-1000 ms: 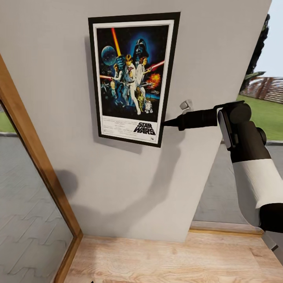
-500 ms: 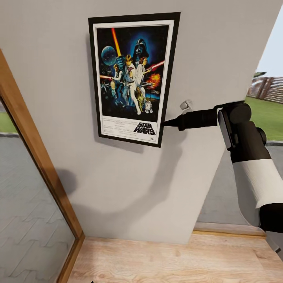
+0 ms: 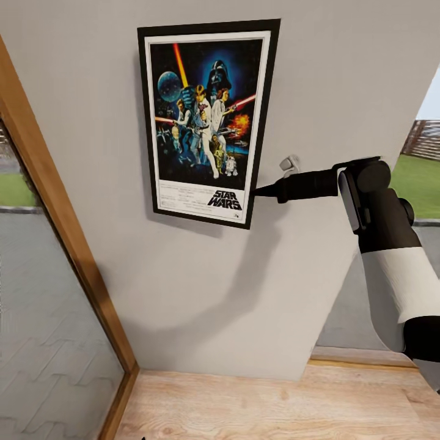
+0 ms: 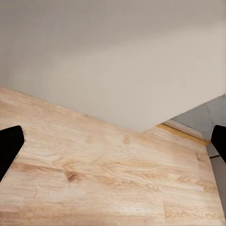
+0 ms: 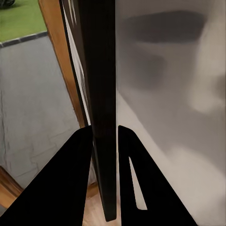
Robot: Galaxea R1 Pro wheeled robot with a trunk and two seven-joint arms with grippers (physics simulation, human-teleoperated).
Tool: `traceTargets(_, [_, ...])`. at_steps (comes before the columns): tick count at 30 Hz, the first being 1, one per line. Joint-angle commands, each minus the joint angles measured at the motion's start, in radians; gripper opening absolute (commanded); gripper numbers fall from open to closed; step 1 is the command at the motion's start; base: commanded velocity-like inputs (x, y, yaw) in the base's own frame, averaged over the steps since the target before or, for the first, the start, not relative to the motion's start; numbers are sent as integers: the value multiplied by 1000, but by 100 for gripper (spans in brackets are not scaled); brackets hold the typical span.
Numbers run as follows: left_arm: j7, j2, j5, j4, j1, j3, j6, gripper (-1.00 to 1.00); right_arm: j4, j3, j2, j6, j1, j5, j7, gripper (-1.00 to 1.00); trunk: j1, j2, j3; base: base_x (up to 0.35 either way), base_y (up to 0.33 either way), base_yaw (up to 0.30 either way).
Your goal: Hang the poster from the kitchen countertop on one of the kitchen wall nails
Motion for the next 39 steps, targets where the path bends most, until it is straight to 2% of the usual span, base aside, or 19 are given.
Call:
traceTargets(1, [-2,0,8,0,-1,-8,-4,100,0,0,0,8,-2,5,9,-100,1,-2,-2,1,119,0])
traceTargets(18, [-3,0,8,0,-1,-8,-4,100,0,0,0,8,-2,5,9,-100,1,-2,-2,0,18,0])
traceTargets(31, [-2,0,8,0,-1,-8,-4,100,0,0,0,8,-2,5,9,-100,1,-2,-2,121,0,0])
traceTargets(33, [-3,-9,11,-1,11,-7,-4,100,-7,-2,0,5,-3,7,6,-100,1,-2,-2,0,0,0])
traceTargets(39, [-3,-9,11,-1,11,-7,-4,100,-7,-2,0,5,-3,8,6,-100,1,-2,-2,0,0,0])
